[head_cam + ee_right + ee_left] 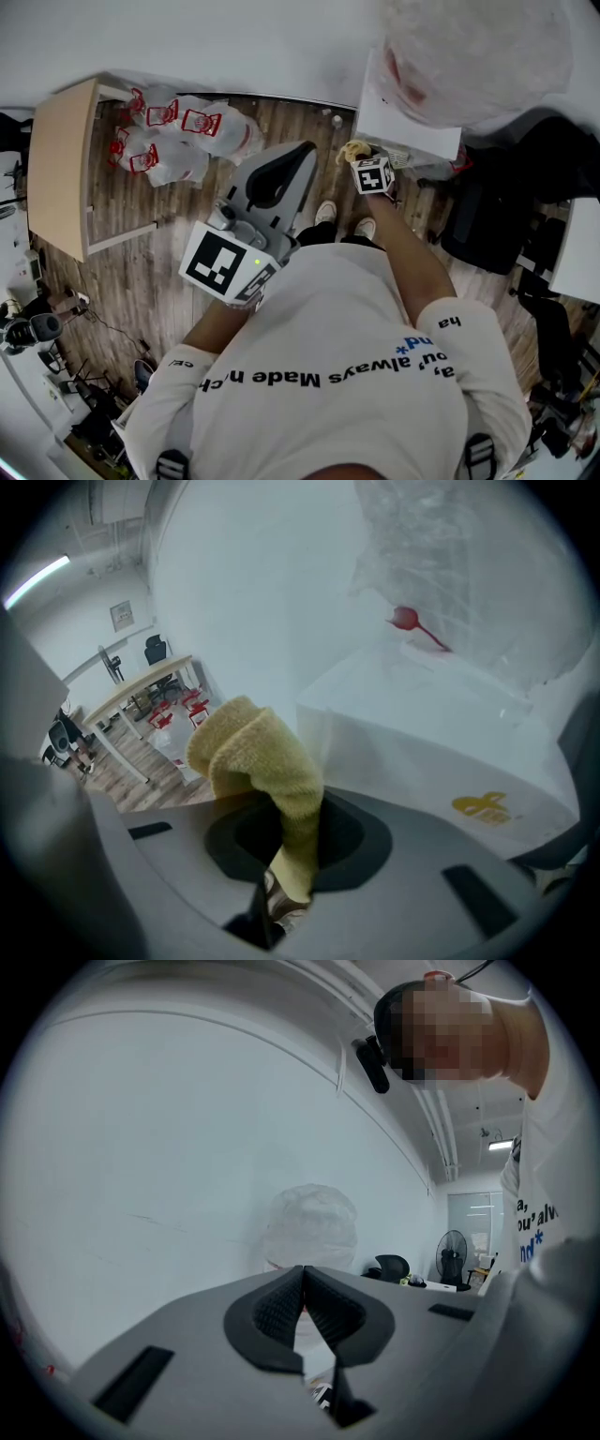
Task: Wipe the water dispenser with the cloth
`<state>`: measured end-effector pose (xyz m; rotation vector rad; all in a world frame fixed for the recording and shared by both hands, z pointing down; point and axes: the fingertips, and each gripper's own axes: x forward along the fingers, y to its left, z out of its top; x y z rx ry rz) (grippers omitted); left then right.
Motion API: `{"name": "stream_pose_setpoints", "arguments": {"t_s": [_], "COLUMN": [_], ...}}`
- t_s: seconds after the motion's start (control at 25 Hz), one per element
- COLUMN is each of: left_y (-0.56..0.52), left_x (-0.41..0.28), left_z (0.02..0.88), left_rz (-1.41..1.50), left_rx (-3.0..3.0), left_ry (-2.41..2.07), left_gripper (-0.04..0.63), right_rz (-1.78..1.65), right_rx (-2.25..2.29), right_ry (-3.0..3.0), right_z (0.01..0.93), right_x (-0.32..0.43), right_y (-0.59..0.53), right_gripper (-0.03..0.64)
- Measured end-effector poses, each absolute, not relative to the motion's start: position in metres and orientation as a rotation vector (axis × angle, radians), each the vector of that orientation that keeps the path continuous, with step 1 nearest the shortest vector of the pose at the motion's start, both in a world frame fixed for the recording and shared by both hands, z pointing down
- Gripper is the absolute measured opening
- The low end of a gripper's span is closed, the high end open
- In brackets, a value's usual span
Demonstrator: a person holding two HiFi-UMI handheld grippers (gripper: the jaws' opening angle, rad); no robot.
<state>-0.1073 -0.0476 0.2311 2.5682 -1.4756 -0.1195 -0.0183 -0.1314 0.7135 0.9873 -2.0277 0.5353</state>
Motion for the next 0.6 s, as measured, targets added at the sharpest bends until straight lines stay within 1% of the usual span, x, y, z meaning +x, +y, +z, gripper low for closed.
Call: {"name": "stream_pose_setpoints", "arguments": {"t_s": [0.6], "left_y": [-0.05], "left_x": [-0.096], "left_z": [0.229], "left_rz": [-0.132], "left_rx": [2.59], "left_ry": [-1.432], "left_gripper": [0.02], "right_rz": [0.586], "right_rx": [1.079], "right_ry": [-1.991], "right_z": [0.712], "right_x": [0.014], "right_y": [-0.143], "right_gripper": [0.061]}}
